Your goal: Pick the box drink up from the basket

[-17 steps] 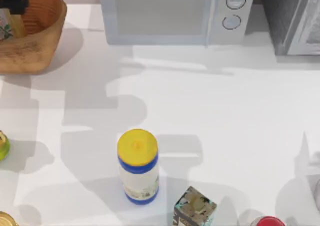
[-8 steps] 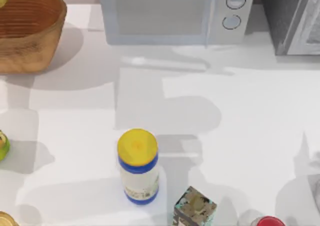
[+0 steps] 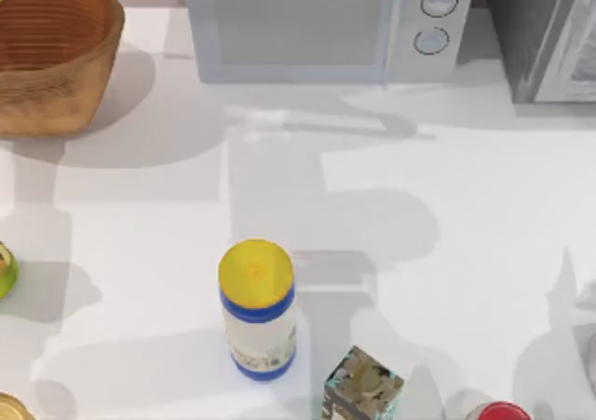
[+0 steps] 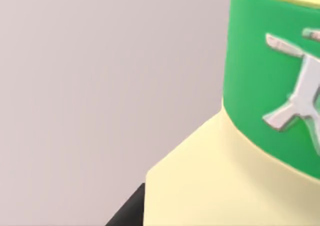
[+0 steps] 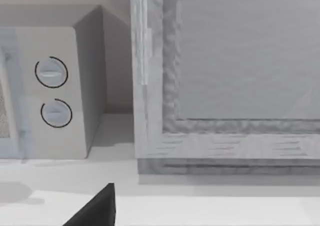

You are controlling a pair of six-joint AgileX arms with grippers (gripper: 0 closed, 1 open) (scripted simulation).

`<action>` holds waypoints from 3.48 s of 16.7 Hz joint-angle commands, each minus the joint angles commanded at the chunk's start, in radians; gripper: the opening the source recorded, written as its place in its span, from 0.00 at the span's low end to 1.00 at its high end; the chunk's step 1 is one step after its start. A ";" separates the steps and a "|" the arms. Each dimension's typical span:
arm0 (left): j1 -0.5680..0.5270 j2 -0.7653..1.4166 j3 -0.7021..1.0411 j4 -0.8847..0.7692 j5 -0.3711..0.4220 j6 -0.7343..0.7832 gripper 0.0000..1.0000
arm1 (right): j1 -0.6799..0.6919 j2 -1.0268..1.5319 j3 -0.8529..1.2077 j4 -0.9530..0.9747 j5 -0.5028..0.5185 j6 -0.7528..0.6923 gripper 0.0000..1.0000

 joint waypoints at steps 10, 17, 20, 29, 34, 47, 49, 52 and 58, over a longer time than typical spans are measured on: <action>-0.037 -0.732 -0.537 -0.135 -0.057 -0.010 0.00 | 0.000 0.000 0.000 0.000 0.000 0.000 1.00; -0.085 -1.481 -1.065 -0.258 -0.097 -0.023 0.00 | 0.000 0.000 0.000 0.000 0.000 0.000 1.00; -0.101 -1.672 -1.232 -0.309 -0.115 -0.027 0.00 | 0.000 0.000 0.000 0.000 0.000 0.000 1.00; -0.107 -1.780 -1.328 -0.347 -0.133 -0.024 0.00 | 0.000 0.000 0.000 0.000 0.000 0.000 1.00; -0.206 -1.676 -1.232 -0.249 -0.238 0.012 0.00 | 0.000 0.000 0.000 0.000 0.000 0.000 1.00; -0.958 -0.347 -0.435 0.588 -1.387 0.325 0.00 | 0.000 0.000 0.000 0.000 0.000 0.000 1.00; -1.043 -0.119 -0.321 0.705 -1.546 0.364 0.00 | 0.000 0.000 0.000 0.000 0.000 0.000 1.00; -1.139 0.151 -0.176 0.851 -1.730 0.408 0.00 | 0.000 0.000 0.000 0.000 0.000 0.000 1.00; -1.223 0.409 -0.017 1.005 -1.864 0.447 0.00 | 0.000 0.000 0.000 0.000 0.000 0.000 1.00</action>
